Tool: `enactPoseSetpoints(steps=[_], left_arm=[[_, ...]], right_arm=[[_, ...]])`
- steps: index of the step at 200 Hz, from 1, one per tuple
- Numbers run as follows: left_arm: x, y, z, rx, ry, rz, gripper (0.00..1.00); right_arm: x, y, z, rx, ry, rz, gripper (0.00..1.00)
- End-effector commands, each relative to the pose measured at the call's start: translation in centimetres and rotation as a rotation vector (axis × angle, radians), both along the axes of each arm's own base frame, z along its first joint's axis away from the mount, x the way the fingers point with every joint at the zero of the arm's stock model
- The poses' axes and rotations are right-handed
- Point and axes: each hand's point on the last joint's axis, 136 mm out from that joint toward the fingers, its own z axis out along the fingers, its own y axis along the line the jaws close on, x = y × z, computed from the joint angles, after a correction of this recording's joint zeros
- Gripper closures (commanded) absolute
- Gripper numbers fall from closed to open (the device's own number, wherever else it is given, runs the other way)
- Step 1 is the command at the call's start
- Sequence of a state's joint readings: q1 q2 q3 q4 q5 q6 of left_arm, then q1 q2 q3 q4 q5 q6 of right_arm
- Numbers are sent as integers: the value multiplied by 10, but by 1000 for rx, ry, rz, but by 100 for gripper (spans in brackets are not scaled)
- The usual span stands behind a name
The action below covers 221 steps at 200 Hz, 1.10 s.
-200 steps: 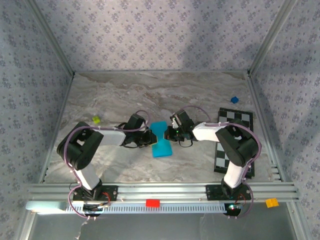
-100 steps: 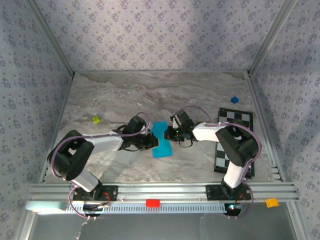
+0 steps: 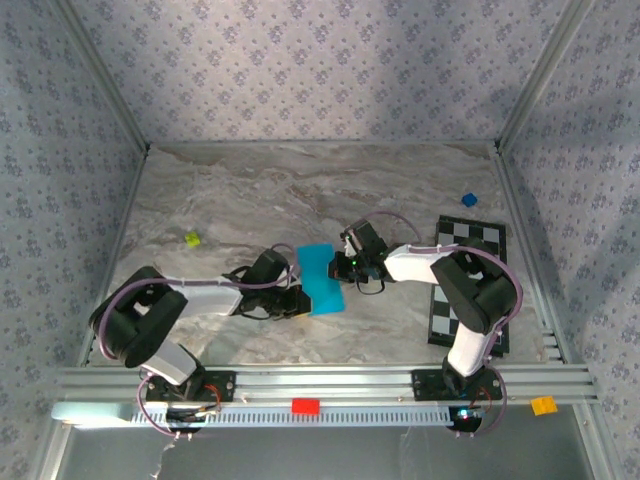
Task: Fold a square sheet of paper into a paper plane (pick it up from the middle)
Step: First fold the square sheet of paper in half at the center of the table.
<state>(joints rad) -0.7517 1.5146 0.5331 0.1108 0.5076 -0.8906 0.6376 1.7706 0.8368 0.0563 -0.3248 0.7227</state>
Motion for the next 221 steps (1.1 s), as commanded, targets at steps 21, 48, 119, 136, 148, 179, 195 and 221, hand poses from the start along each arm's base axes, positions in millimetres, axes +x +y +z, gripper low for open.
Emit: enactPoseSetpoints(steps=[21, 48, 119, 136, 148, 179, 195, 221], left_arm=[[-9, 1, 1, 26, -7, -52, 88], [-12, 9, -10, 99, -2, -36, 89], [-2, 18, 28, 89, -124, 17, 92], [8, 20, 40, 70, -152, 39, 91], [17, 20, 46, 51, -159, 50, 91], [49, 11, 65, -11, -171, 72, 92], [64, 6, 69, -14, -177, 71, 92], [91, -2, 64, -1, -159, 64, 92]], right_arm=[[-58, -66, -74, -324, 255, -48, 100], [-58, -66, -75, -324, 256, -46, 100], [-39, -36, -38, -175, 169, -15, 100], [-30, -24, -15, -102, 113, -5, 95], [-22, -19, 3, -60, 70, -8, 90], [-20, -24, 37, -17, 17, -40, 76], [-29, -31, 43, -9, 23, -67, 70], [-49, -40, 42, 26, 64, -127, 67]])
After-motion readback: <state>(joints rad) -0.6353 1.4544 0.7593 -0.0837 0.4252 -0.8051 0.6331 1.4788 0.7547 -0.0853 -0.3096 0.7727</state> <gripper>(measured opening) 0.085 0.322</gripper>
